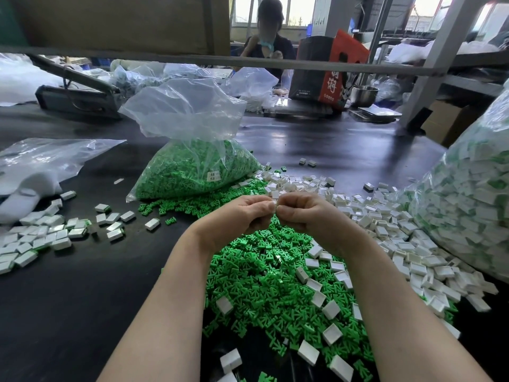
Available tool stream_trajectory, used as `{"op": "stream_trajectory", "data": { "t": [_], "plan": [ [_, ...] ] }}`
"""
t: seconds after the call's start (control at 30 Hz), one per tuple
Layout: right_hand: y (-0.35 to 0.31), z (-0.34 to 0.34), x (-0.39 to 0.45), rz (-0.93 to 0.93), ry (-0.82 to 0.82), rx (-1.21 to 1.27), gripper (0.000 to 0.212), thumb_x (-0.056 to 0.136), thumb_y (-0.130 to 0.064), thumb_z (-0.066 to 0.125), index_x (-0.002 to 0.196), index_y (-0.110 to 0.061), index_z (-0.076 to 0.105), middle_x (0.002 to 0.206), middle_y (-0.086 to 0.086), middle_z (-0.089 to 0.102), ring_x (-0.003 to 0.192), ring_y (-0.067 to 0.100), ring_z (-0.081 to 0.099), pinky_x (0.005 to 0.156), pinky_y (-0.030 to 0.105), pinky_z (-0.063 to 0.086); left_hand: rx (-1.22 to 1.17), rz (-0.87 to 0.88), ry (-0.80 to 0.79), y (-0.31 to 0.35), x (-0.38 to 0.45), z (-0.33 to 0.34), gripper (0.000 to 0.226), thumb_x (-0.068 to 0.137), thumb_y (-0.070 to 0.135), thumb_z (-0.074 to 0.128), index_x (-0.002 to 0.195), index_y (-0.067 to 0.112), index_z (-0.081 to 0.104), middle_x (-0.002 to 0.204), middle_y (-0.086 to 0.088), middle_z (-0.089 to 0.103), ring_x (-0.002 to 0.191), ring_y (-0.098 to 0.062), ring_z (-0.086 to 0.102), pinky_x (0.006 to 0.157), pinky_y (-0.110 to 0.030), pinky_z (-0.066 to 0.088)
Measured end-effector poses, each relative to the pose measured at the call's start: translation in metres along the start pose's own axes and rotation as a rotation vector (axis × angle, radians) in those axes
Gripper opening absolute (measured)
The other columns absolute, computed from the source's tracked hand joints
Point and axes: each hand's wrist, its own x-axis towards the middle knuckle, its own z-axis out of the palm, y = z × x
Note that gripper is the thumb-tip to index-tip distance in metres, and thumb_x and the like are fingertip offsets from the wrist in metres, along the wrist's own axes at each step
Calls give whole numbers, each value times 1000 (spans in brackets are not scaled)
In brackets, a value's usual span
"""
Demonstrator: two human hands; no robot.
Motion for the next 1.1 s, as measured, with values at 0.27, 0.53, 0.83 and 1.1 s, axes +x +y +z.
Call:
{"op": "stream_trajectory", "data": {
  "t": [0.27,0.53,0.83,1.1],
  "plan": [
    [-1,6,3,11,97,35,21,97,-3,53,77,-10,57,63,-3,47,49,1,40,50,11,34,-102,16,47,-6,3,1,26,103,19,44,81,19,57,71,6,52,61,1,49,57,-8,42],
    [-1,11,10,-13,250,14,20,98,-3,50,79,-8,55,65,6,40,49,5,34,47,15,30,-98,86,137,-8,8,4,24,104,18,42,88,7,56,76,-6,51,61,-4,47,57,-10,41],
    [-2,8,7,-12,161,-41,16,97,-2,52,82,-2,57,67,5,43,57,7,38,54,16,33,-87,46,62,-7,5,2,28,104,18,41,79,17,54,70,4,49,57,1,45,56,-8,39],
    [1,1,1,6,33,-8,11,96,-4,53,96,6,58,68,0,45,59,4,43,57,13,35,-65,-26,13,-7,3,1,24,102,23,45,80,22,55,66,10,49,60,-2,43,56,-11,38]
  ]
}}
